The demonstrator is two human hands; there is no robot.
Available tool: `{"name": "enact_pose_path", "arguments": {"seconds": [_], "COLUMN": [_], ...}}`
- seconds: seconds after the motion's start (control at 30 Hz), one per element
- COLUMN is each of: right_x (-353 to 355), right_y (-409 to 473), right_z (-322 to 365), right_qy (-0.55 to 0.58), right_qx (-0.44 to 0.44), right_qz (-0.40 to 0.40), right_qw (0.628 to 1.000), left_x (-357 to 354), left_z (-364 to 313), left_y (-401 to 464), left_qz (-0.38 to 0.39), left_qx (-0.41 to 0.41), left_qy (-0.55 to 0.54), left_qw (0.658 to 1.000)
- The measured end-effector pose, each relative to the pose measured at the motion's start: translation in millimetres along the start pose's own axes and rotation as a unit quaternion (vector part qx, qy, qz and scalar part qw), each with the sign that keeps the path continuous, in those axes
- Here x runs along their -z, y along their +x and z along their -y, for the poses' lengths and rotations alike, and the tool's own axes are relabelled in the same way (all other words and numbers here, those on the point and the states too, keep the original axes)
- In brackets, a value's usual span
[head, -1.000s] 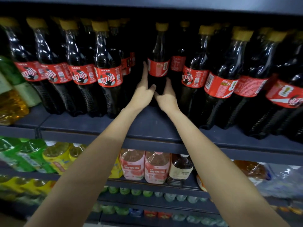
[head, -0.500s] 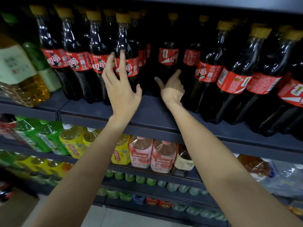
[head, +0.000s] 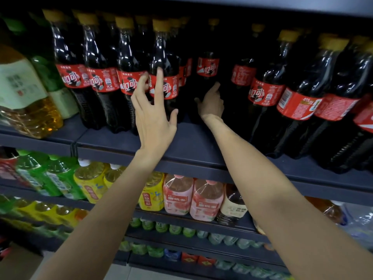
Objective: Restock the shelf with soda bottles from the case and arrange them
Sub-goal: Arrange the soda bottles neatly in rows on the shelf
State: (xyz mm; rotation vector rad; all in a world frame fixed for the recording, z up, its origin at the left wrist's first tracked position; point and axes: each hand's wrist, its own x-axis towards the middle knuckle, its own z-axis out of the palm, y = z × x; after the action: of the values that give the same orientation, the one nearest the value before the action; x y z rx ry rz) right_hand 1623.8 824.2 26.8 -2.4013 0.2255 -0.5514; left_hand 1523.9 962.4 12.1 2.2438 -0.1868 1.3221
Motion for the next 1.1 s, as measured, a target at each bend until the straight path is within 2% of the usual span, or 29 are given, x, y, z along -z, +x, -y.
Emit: {"name": "enact_pose_path", "arguments": {"seconds": [0.37, 0.47, 0.57, 0.67, 0.73, 0.77, 0.83, 0.9, 0.97, 1.0, 1.1], "right_x": [-20.4, -19.4, -3.8, 27.9, 50.5, 59.3, 70.9, 75.9, 77.0, 75.8, 72.2], "right_y": [21.5, 13.6, -3.7, -35.7, -59.7, -69.8, -84.5, -92.3, -96.4, -98.0, -101.5], "right_z": [6.5, 6.1, 2.6, -8.9, -19.9, -25.1, -35.5, -46.9, -57.3, -61.4, -68.0], "right_qy": [0.033, 0.034, -0.005, 0.009, 0.024, 0.018, -0.005, -0.026, -0.046, -0.055, -0.075], "right_qx": [0.028, 0.019, 0.041, 0.129, 0.159, 0.164, 0.177, 0.190, 0.188, 0.183, 0.175], "right_qz": [-0.026, 0.004, 0.026, -0.045, -0.093, -0.109, -0.134, -0.152, -0.152, -0.145, -0.119], "right_qw": [0.999, 0.999, 0.999, 0.991, 0.983, 0.980, 0.975, 0.969, 0.969, 0.971, 0.974], "left_x": [-7.7, -6.3, -0.8, 0.8, -7.8, -16.1, -41.7, -76.4, -108.2, -119.1, -138.8], "left_z": [5.5, 6.0, -1.2, -23.3, -43.7, -53.8, -69.9, -78.8, -82.4, -83.7, -88.5], "left_y": [-8.5, -11.0, -10.8, -13.8, -13.6, -10.3, 1.3, 17.3, 35.2, 42.4, 52.2], "left_qz": [-0.021, -0.026, -0.083, -0.157, -0.117, -0.073, 0.037, 0.154, 0.238, 0.261, 0.311], "left_qx": [-0.034, -0.035, -0.053, -0.116, -0.127, -0.103, -0.003, 0.098, 0.162, 0.170, 0.126], "left_qy": [0.051, 0.052, 0.027, -0.092, -0.192, -0.230, -0.288, -0.338, -0.370, -0.376, -0.390], "left_qw": [0.998, 0.998, 0.995, 0.976, 0.966, 0.965, 0.957, 0.923, 0.884, 0.873, 0.857]}}
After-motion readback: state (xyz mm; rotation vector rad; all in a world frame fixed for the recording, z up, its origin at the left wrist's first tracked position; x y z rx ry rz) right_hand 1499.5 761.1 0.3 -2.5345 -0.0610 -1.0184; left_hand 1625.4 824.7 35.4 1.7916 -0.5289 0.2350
